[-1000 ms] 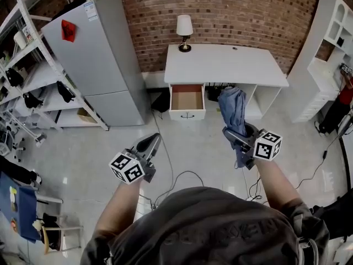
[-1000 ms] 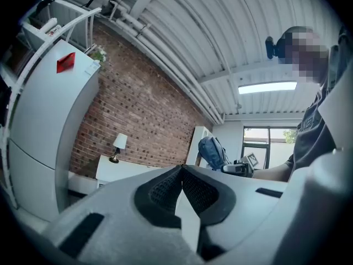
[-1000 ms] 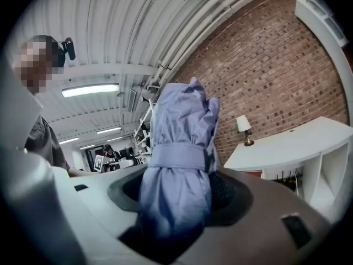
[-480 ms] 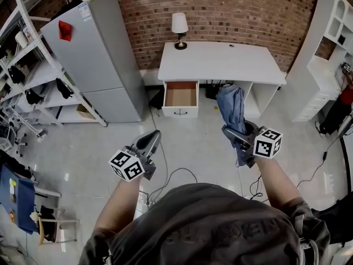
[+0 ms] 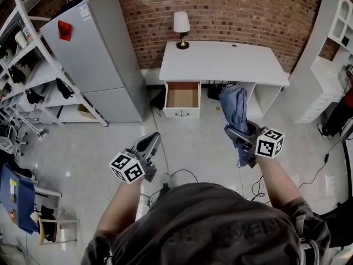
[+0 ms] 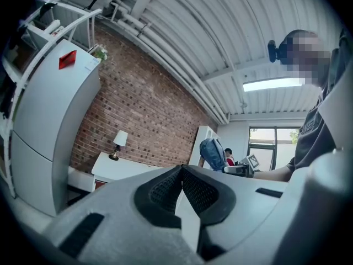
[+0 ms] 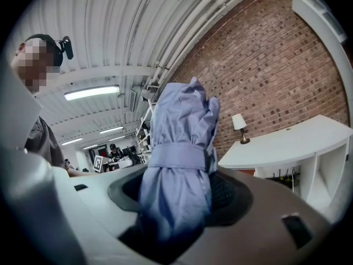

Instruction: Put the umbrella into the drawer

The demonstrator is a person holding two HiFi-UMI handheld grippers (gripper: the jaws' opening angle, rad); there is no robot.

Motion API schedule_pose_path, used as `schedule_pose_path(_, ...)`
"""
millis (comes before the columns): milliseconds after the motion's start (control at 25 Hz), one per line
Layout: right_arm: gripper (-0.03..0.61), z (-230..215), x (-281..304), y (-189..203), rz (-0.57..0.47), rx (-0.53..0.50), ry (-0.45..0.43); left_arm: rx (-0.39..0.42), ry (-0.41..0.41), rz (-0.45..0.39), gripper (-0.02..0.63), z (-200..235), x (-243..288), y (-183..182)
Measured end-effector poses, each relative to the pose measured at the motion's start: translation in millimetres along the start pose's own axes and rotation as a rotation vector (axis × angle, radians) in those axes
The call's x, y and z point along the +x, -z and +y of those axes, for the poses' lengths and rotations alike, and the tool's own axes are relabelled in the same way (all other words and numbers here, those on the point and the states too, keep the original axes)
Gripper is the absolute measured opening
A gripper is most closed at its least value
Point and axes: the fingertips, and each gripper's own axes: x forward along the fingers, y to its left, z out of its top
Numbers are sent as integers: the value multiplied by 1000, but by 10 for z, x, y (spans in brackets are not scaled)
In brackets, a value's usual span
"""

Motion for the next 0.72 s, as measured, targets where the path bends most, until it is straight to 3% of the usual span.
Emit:
schedule_pose_path(360,267,-234,948,-162,-3,-16,55,-7,76,-18,0,1059,237,-164)
schedule_pose_path(720,267,-425,2296,-524,-29,7,116,24,156,28,0,2477,444,-736)
